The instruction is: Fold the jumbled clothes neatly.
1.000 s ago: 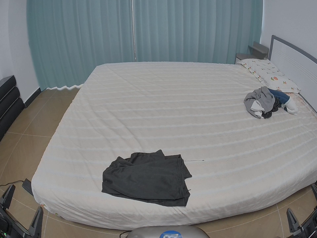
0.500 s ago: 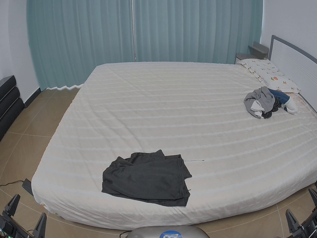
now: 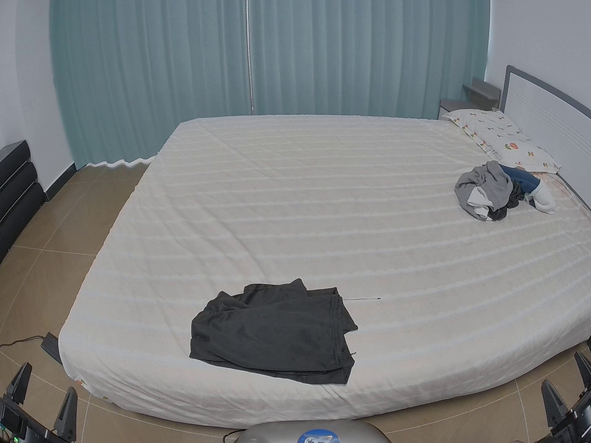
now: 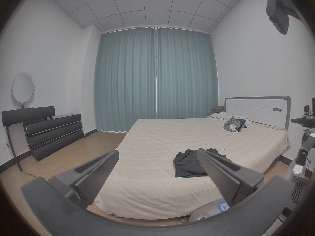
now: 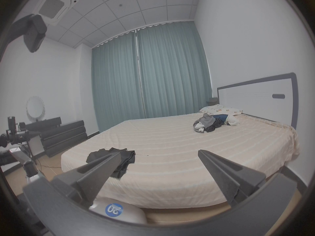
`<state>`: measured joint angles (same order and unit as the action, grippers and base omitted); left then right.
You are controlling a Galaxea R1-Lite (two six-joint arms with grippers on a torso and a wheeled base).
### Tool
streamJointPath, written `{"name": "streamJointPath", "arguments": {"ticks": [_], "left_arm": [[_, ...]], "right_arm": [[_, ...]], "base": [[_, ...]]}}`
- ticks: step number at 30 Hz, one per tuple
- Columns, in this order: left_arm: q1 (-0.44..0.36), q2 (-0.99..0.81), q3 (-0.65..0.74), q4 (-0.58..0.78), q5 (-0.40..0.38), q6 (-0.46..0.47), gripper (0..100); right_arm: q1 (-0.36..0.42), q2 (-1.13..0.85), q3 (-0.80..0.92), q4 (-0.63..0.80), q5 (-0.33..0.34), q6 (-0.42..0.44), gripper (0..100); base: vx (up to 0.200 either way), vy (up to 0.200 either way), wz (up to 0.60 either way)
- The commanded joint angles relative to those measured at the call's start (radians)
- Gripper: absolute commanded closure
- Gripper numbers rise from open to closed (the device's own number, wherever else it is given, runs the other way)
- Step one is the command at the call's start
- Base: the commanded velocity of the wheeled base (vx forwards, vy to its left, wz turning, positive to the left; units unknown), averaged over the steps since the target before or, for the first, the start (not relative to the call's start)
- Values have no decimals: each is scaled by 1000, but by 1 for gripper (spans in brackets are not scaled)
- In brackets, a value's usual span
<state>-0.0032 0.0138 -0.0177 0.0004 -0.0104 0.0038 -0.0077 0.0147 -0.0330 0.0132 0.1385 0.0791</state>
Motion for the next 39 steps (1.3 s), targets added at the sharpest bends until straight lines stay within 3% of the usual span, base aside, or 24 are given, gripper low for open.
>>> {"name": "streamJointPath", "arguments": {"ticks": [1,4,6,7,12,14,17,19,20,39], "left_arm": [[0,-14,18,0,3,-7,0],[0,-14,18,-2,3,-5,0],[0,-14,18,-2,3,-4,0],[0,-14,18,-2,4,-7,0],[0,-14,18,-2,9,-15,0],[0,-14,18,-2,12,-21,0],[0,-14,18,-2,12,-19,0],[0,-14,18,0,13,-19,0],[0,-14,18,-2,13,-18,0],[0,-14,18,1,17,-33,0]], "right_arm": [[2,-15,-2,-91,15,-121,0],[0,-13,28,-111,38,-113,0],[0,-13,-7,11,33,25,0],[0,-12,-5,8,32,28,0],[0,-13,2,1,4,-29,0],[2,-13,7,-1,-76,-104,0],[0,-15,19,-10,-65,-119,0],[0,-10,25,-2,-71,-116,0],[3,-15,33,-13,-108,-82,0],[2,-13,33,-13,-106,-93,0]], "base": [[0,0,0],[0,0,0],[0,0,0],[0,0,0],[0,0,0],[0,0,0],[0,0,0],[0,0,0],[0,0,0],[0,0,0]]}}
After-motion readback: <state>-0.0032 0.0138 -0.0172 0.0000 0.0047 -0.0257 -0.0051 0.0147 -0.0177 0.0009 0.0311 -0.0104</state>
